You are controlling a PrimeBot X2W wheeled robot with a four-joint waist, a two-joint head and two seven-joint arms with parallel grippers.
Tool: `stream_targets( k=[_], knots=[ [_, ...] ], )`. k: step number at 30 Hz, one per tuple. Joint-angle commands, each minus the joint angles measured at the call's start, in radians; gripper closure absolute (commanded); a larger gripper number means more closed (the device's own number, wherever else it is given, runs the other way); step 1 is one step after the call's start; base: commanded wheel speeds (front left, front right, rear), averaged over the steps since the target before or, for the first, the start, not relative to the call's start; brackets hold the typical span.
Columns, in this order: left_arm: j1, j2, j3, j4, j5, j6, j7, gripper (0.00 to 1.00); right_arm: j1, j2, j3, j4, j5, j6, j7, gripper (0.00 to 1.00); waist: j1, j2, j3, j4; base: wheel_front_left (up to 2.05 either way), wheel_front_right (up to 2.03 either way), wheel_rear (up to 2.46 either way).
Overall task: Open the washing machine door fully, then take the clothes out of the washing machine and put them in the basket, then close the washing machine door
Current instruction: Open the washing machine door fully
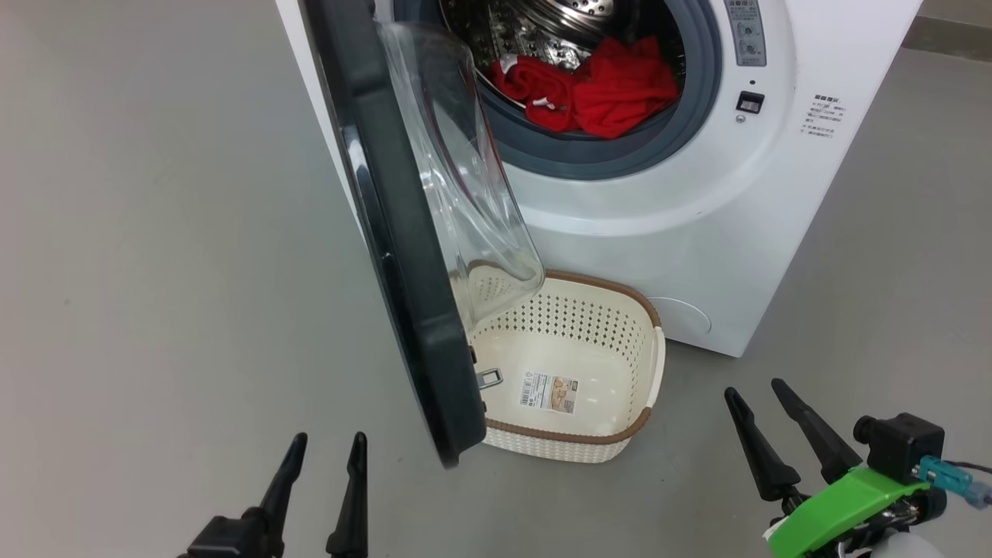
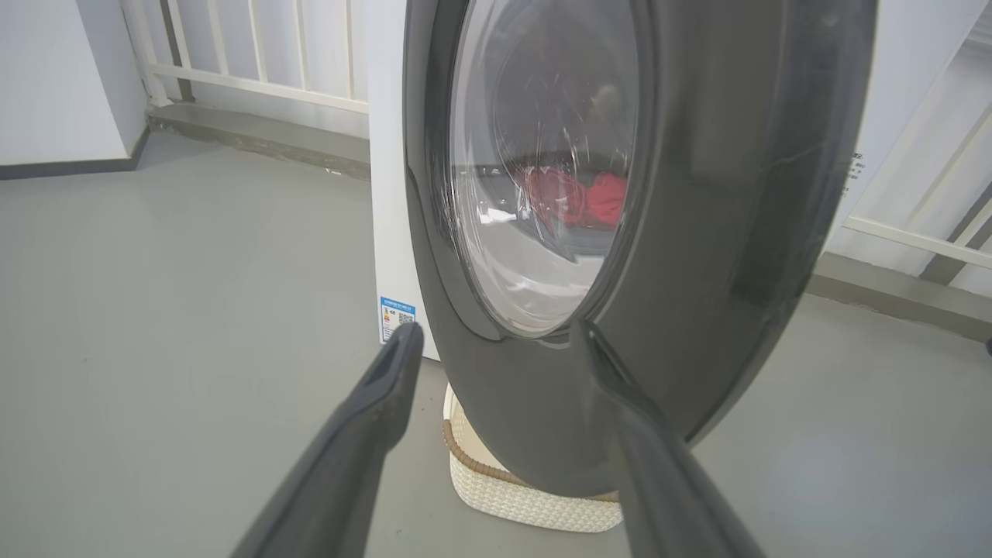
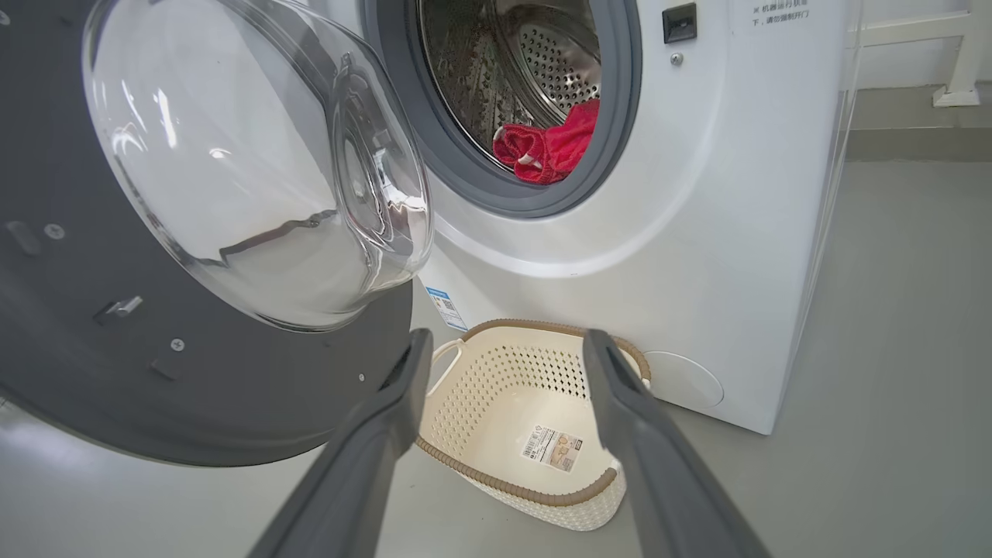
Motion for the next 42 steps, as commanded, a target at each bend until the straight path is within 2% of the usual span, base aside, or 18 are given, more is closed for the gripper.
stream_targets(
  k=[1, 8, 12, 26, 27, 28, 29, 33, 38, 41, 42],
  knots=[
    [-0.013, 0.008, 0.031, -0.026, 0.006, -0.002, -0.009, 0.00, 0.005, -0.007, 0.005, -0.029, -0.019, 0.008, -0.013, 0.00, 0.0000, 0.0000, 0.000, 0.001, 0.00, 0.00, 0.00],
    [-0.016, 0.008, 0.029, -0.028, 0.006, 0.000, -0.009, 0.00, 0.059, 0.054, -0.104, -0.110, -0.156, 0.008, -0.013, 0.00, 0.0000, 0.0000, 0.000, 0.005, 0.00, 0.00, 0.00],
    [-0.018, 0.008, 0.029, -0.028, 0.005, 0.001, -0.009, 0.00, 0.087, 0.081, -0.132, -0.146, -0.207, 0.008, -0.013, 0.00, 0.0000, 0.0000, 0.001, 0.006, 0.00, 0.00, 0.00],
    [-0.025, 0.008, 0.032, -0.028, 0.009, -0.005, -0.009, 0.00, 0.100, 0.109, -0.143, -0.131, -0.232, 0.008, -0.013, 0.00, 0.0000, 0.0000, 0.009, 0.005, 0.00, 0.00, 0.00],
    [-0.025, 0.008, 0.032, -0.029, 0.003, -0.007, -0.009, 0.23, 0.099, 0.109, -0.143, -0.131, -0.233, 0.008, -0.013, 0.00, 0.0000, 0.0000, 0.010, 0.004, 0.00, 0.00, 0.00],
    [-0.027, 0.008, 0.034, -0.034, 0.000, -0.007, -0.009, 0.77, 0.097, 0.108, -0.143, -0.131, -0.235, 0.008, -0.013, 0.00, 0.0000, 0.0000, 0.010, 0.004, 0.00, 0.00, 0.00],
    [-0.030, 0.008, 0.037, -0.043, -0.009, -0.006, -0.009, 1.00, 0.096, 0.108, -0.144, -0.132, -0.237, 0.008, -0.013, 0.00, 0.0000, 0.0000, 0.011, 0.004, 0.00, 0.00, 0.00],
    [-0.056, 0.008, 0.057, -0.092, -0.032, -0.008, -0.009, 1.00, 0.095, 0.110, -0.152, -0.140, -0.239, 0.008, -0.013, 0.00, 0.0000, 0.0000, 0.013, 0.006, 0.00, 0.00, 0.00],
    [-0.134, 0.008, 0.091, -0.258, -0.024, -0.008, -0.009, 1.00, 0.093, 0.108, -0.146, -0.149, -0.238, 0.008, -0.013, 0.00, 0.0000, 0.0000, 0.014, 0.004, 0.00, 0.00, 0.00],
    [-0.182, 0.008, 0.062, -0.371, 0.011, -0.013, -0.009, 1.00, 0.090, 0.105, -0.142, -0.155, -0.240, 0.008, -0.013, 0.00, 0.0000, 0.0000, 0.016, 0.001, 0.00, 0.00, 0.00],
    [-0.204, 0.008, 0.021, -0.427, 0.021, -0.012, -0.009, 1.00, 0.087, 0.104, -0.141, -0.159, -0.241, 0.008, -0.013, 0.00, 0.0000, 0.0000, 0.018, -0.003, 0.00, 0.00, 0.00]
  ],
)
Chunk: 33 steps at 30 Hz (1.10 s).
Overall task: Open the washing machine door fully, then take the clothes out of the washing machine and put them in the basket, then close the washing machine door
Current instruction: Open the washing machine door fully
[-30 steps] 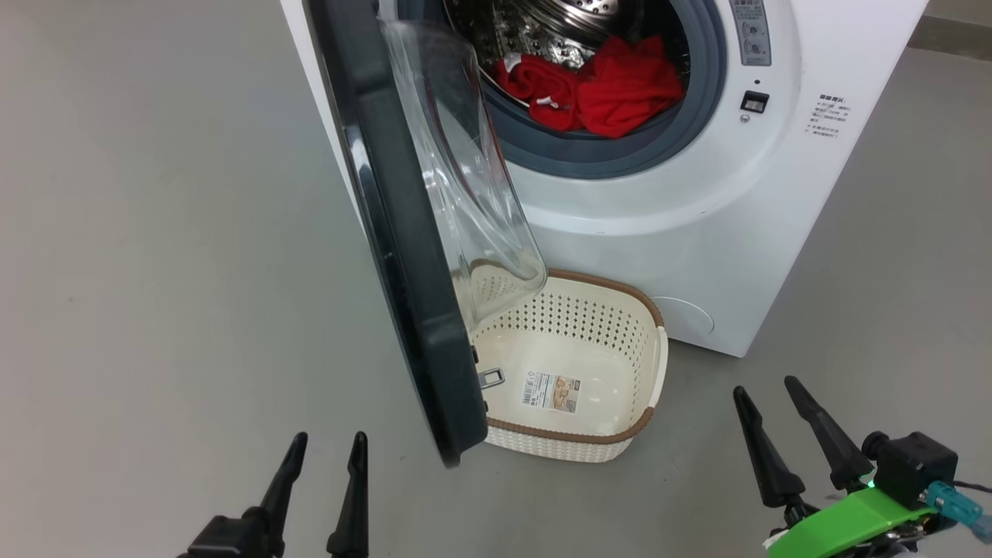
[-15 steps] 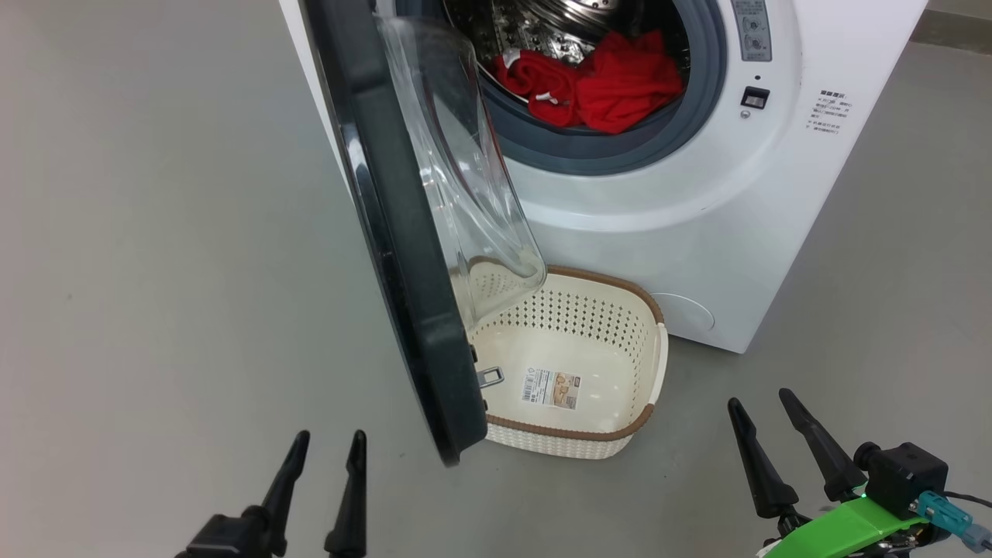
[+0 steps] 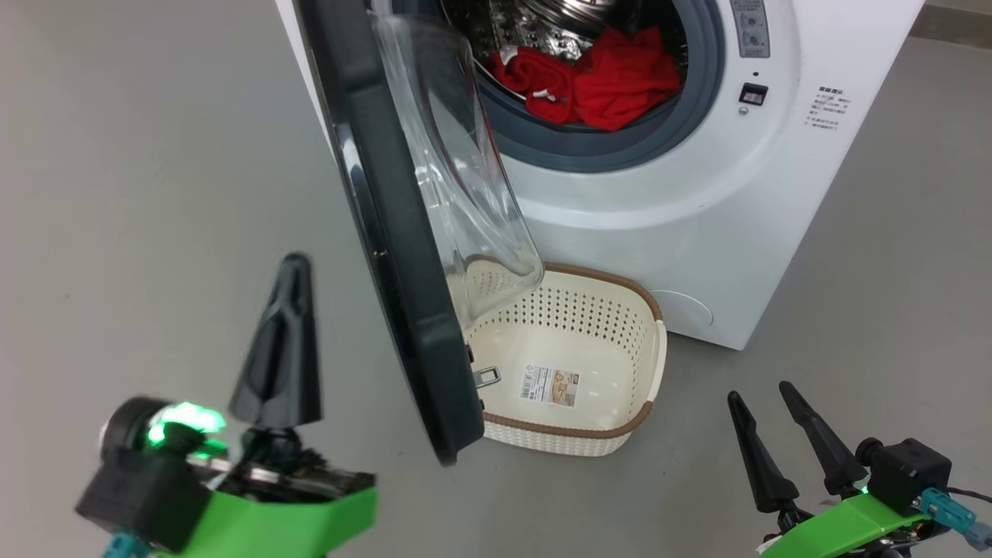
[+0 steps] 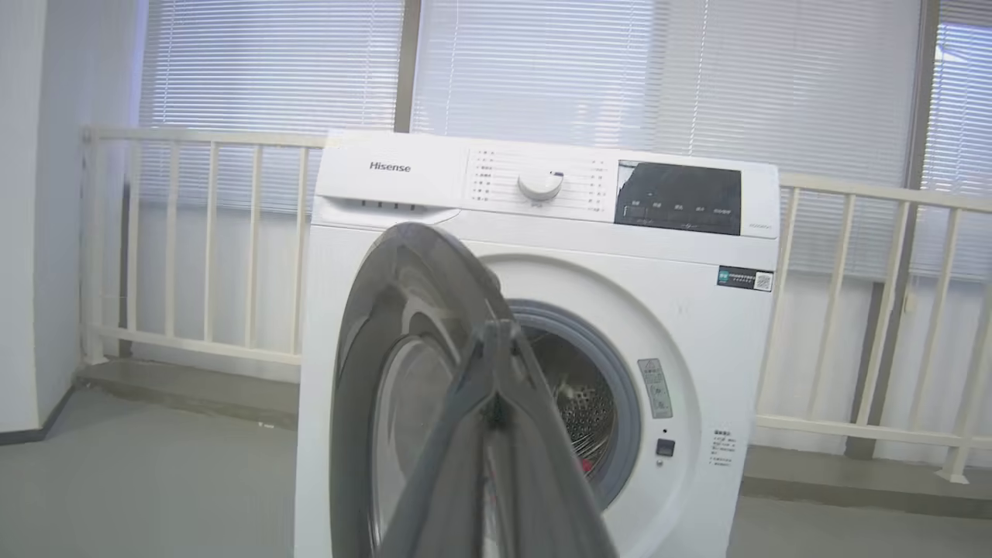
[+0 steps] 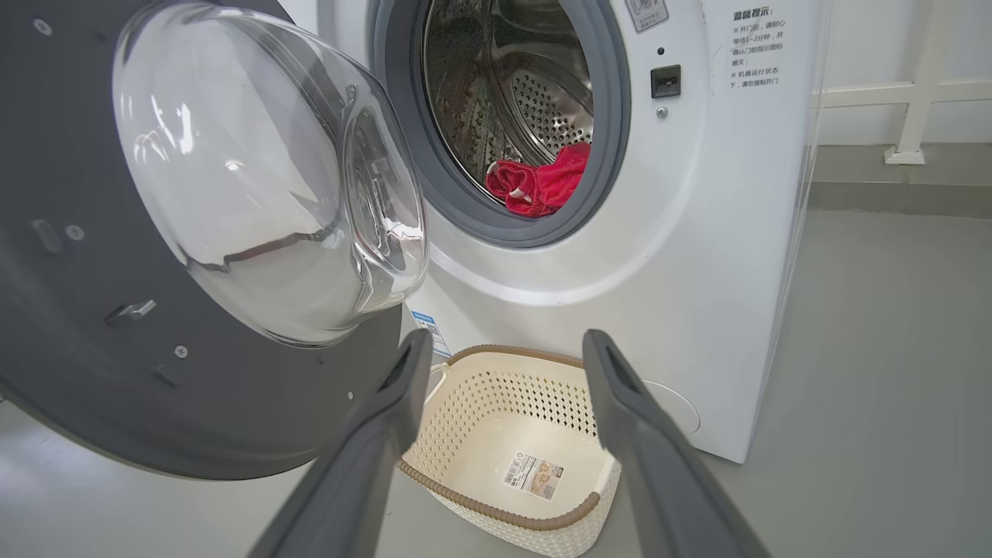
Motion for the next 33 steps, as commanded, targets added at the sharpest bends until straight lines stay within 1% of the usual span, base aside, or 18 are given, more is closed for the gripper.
stream_targets(
  k=[1, 2, 5, 7, 10, 12, 15, 17, 20, 29, 33],
  knots=[
    [-0.044, 0.009, -0.021, -0.065, 0.022, -0.006, -0.005, 1.00, -0.027, -0.016, 0.019, -0.031, -0.016, 0.008, -0.009, 0.00, 0.0000, -0.0001, 0.003, -0.005, 0.00, 0.00, 0.00],
    [-0.044, 0.009, -0.021, -0.065, 0.022, -0.006, -0.005, 1.00, -0.027, -0.016, 0.019, -0.031, -0.016, 0.008, -0.009, 0.00, 0.0000, -0.0001, 0.003, -0.005, 0.00, 0.00, 0.00],
    [-0.046, 0.009, -0.114, -0.080, 0.023, -0.010, -0.005, 1.00, -0.030, -0.016, 0.022, -0.033, -0.017, 0.008, -0.009, 0.00, 0.0000, -0.0001, 0.004, -0.012, 0.00, 0.00, 0.00],
    [-0.035, 0.009, -0.177, -0.058, 0.011, -0.014, -0.005, 1.00, -0.031, -0.017, 0.022, -0.033, -0.019, 0.008, -0.009, 0.00, 0.0000, -0.0001, 0.005, -0.016, 0.00, 0.00, 0.00],
    [-0.006, 0.009, -0.257, 0.026, -0.025, -0.021, -0.005, 1.00, -0.031, -0.017, 0.024, -0.033, -0.023, 0.008, -0.009, 0.00, 0.0000, -0.0001, 0.006, -0.022, 0.00, 0.00, 0.00],
    [0.010, 0.009, -0.296, 0.110, -0.049, -0.027, -0.005, 1.00, -0.031, -0.017, 0.026, -0.032, -0.025, 0.008, -0.009, 0.00, 0.0000, -0.0001, 0.007, -0.025, 0.00, 0.00, 0.00],
    [0.008, 0.009, -0.331, 0.237, -0.073, -0.025, -0.005, 1.00, -0.031, -0.018, 0.028, -0.032, -0.031, 0.008, -0.009, 0.00, 0.0000, -0.0001, 0.012, -0.026, 0.00, 0.00, 0.00],
    [-0.006, 0.009, -0.331, 0.285, -0.104, -0.017, -0.005, 1.00, -0.032, -0.019, 0.031, -0.031, -0.034, 0.008, -0.009, 0.00, 0.0000, -0.0001, 0.014, -0.026, 0.00, 0.00, 0.00],
    [-0.027, 0.009, -0.319, 0.320, -0.129, -0.007, -0.005, 1.00, -0.034, -0.020, 0.034, -0.031, -0.034, 0.008, -0.009, 0.00, 0.0000, -0.0001, 0.015, -0.026, 0.00, 0.00, 0.00],
    [-0.054, 0.009, -0.273, 0.352, -0.171, 0.000, -0.005, 1.00, -0.039, -0.017, 0.038, -0.035, -0.035, 0.008, -0.009, 0.00, 0.0000, -0.0001, 0.015, -0.023, 0.00, 0.00, 0.00],
    [-0.058, 0.009, -0.254, 0.367, -0.174, -0.002, -0.005, 1.00, -0.040, -0.017, 0.037, -0.037, -0.035, 0.008, -0.009, 0.00, 0.0000, -0.0001, 0.018, -0.018, 0.00, 0.00, 0.00]
  ],
)
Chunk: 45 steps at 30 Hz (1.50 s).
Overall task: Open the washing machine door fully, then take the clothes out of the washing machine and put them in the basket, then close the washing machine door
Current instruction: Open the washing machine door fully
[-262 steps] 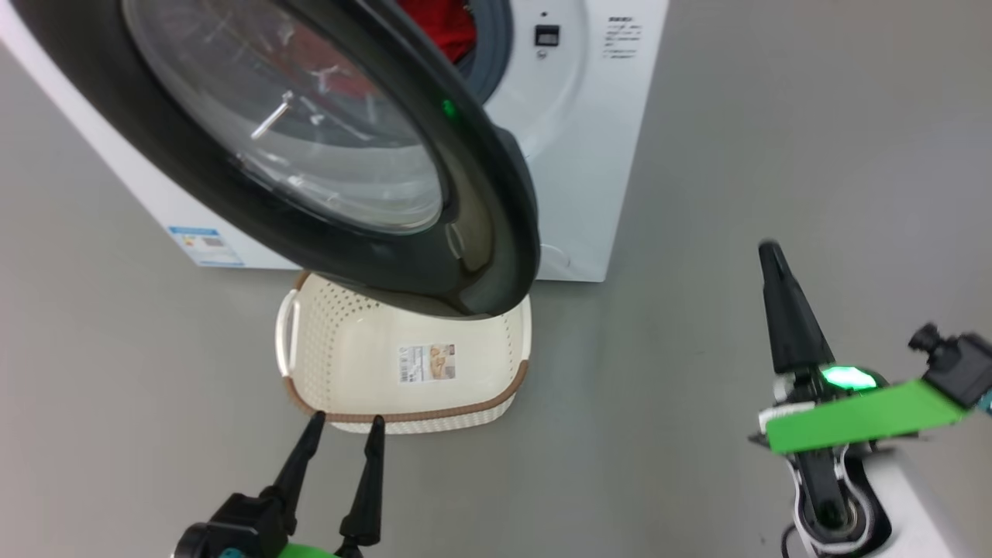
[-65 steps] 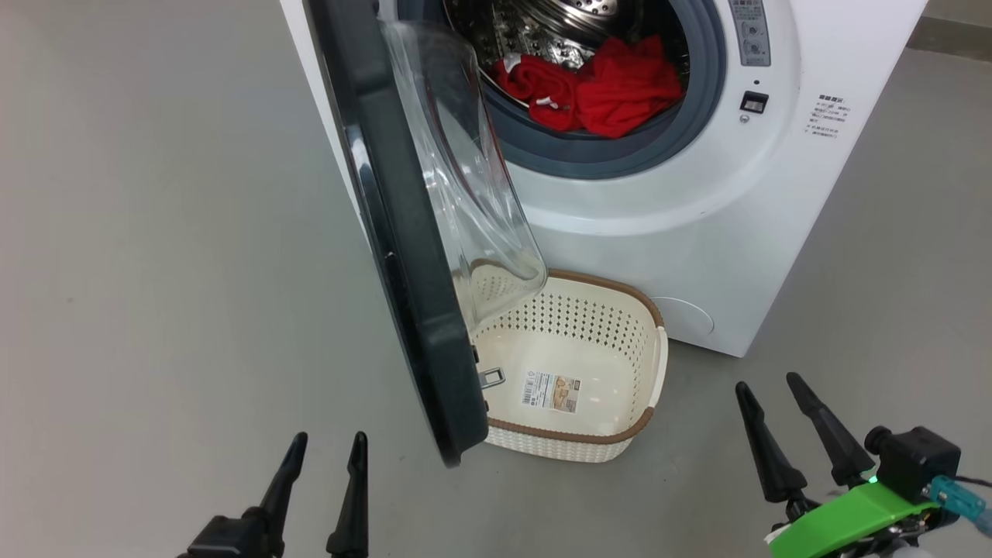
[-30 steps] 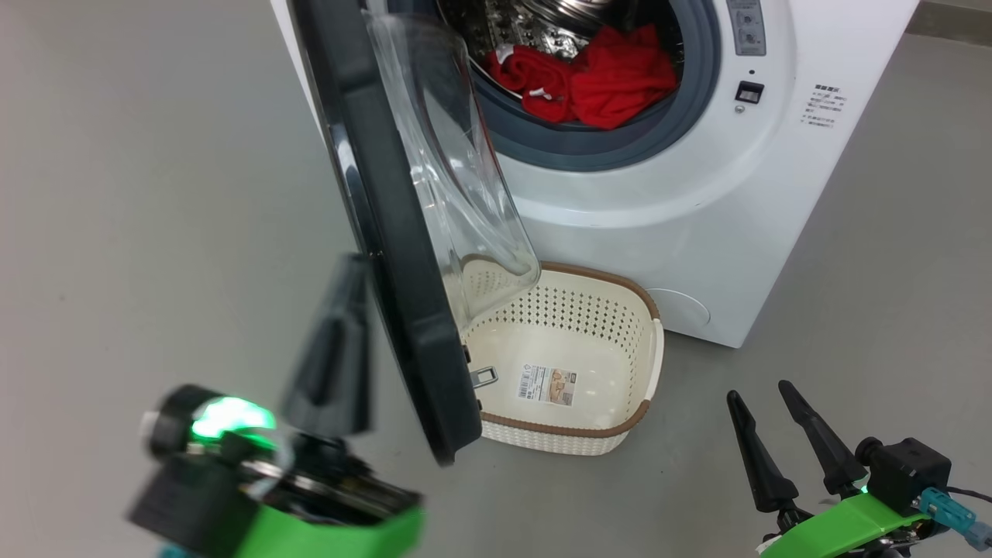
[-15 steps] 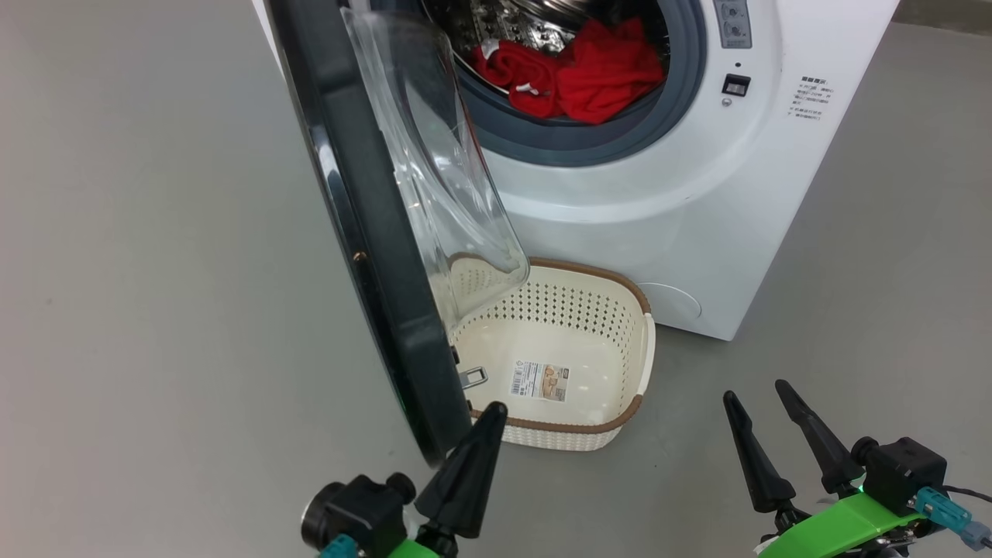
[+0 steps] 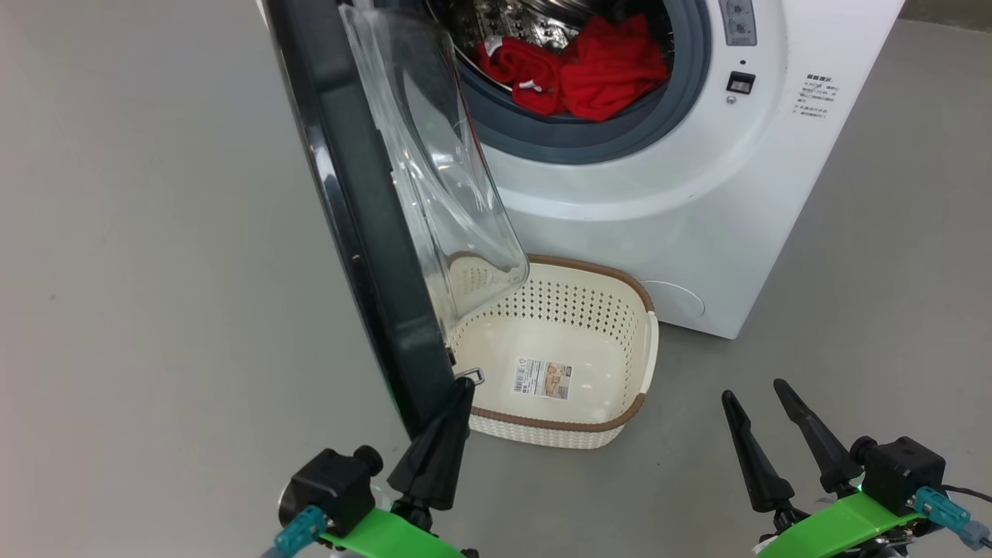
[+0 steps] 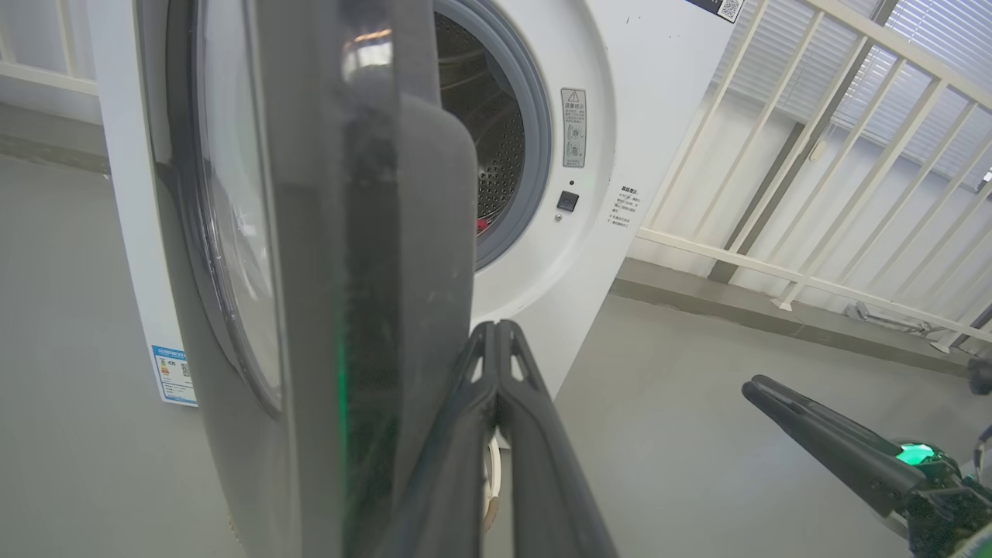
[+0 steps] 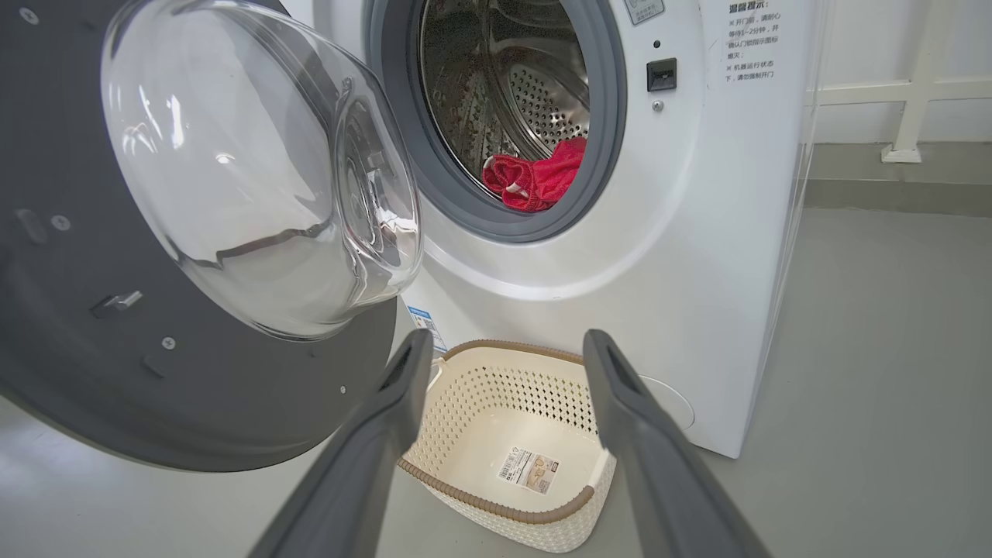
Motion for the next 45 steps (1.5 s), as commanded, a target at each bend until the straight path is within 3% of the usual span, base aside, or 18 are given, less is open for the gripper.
stream_targets(
  k=[1, 23, 30, 45],
  knots=[
    [-0.033, 0.006, 0.050, -0.014, -0.007, 0.004, -0.005, 1.00, -0.037, -0.013, 0.025, -0.028, -0.020, 0.008, -0.009, 0.00, 0.0000, 0.0000, 0.000, 0.002, 0.00, 0.00, 0.00],
    [0.084, 0.006, 0.243, -0.065, 0.071, 0.014, -0.005, 1.00, -0.031, 0.000, 0.018, -0.035, -0.020, 0.008, -0.009, 0.00, 0.0000, 0.0000, -0.002, 0.035, 0.00, 0.00, 0.00],
    [0.092, 0.006, 0.368, -0.059, 0.104, 0.024, -0.005, 1.00, -0.040, -0.001, 0.027, -0.038, -0.019, 0.008, -0.009, 0.00, 0.0000, 0.0000, 0.005, 0.026, 0.00, 0.00, 0.00],
    [-0.010, 0.018, 0.673, 0.058, 0.191, -0.021, -0.005, 1.00, -0.044, -0.006, 0.032, -0.040, -0.018, 0.008, -0.009, 0.00, 0.0000, 0.0000, 0.024, -0.005, 0.00, 0.00, 0.00]
  ],
)
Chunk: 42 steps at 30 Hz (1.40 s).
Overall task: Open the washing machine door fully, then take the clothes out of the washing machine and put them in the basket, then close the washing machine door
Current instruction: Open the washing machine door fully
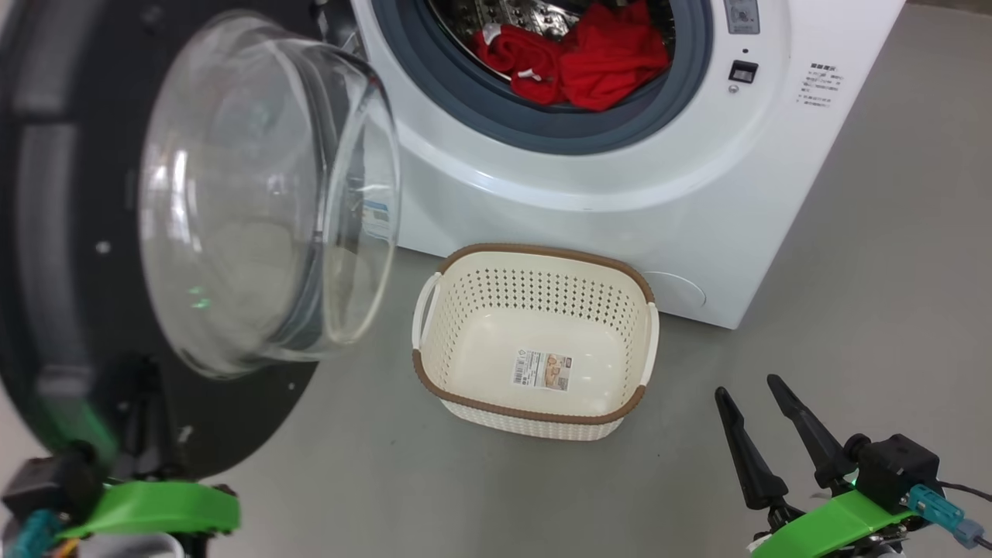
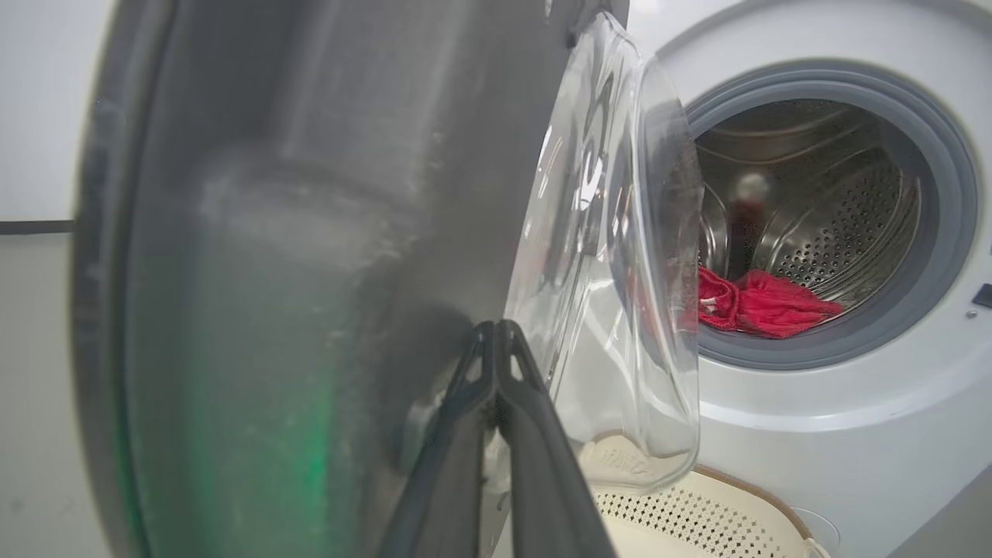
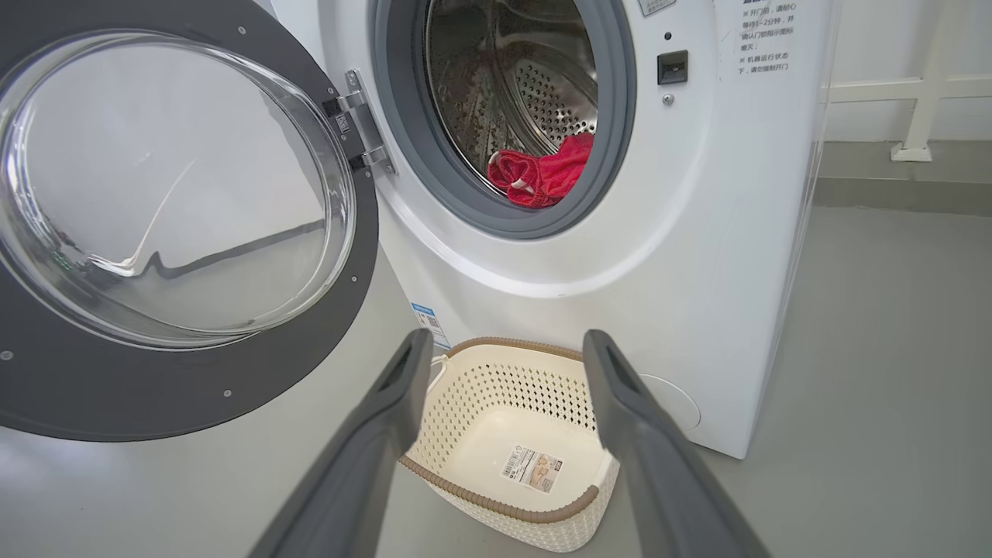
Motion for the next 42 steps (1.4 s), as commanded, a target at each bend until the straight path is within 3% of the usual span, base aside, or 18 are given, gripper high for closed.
stream_targets(
  k=[1, 20, 30, 42],
  knots=[
    [-0.051, 0.042, 0.084, -0.001, 0.019, 0.001, -0.006, 1.00, -0.044, -0.012, 0.030, -0.028, 0.001, 0.008, -0.009, 0.00, 0.0000, -0.0001, 0.009, -0.010, 0.00, 0.00, 0.00],
    [-0.181, 0.112, 0.350, 0.117, 0.117, 0.002, -0.006, 1.00, -0.067, -0.029, 0.044, -0.037, 0.004, 0.008, -0.009, 0.00, 0.0000, -0.0001, 0.074, -0.066, 0.00, 0.00, 0.00],
    [-0.254, 0.143, 0.444, 0.150, 0.152, 0.011, -0.006, 1.00, -0.090, -0.041, 0.043, -0.040, 0.002, 0.008, -0.009, 0.00, 0.0000, -0.0001, 0.118, -0.081, 0.00, 0.00, 0.00],
    [-0.303, 0.167, 0.504, 0.219, 0.180, -0.011, -0.006, 1.00, -0.104, -0.054, 0.034, -0.046, -0.001, 0.008, -0.009, 0.00, 0.0000, -0.0001, 0.143, -0.086, 0.00, 0.00, 0.00]
  ],
)
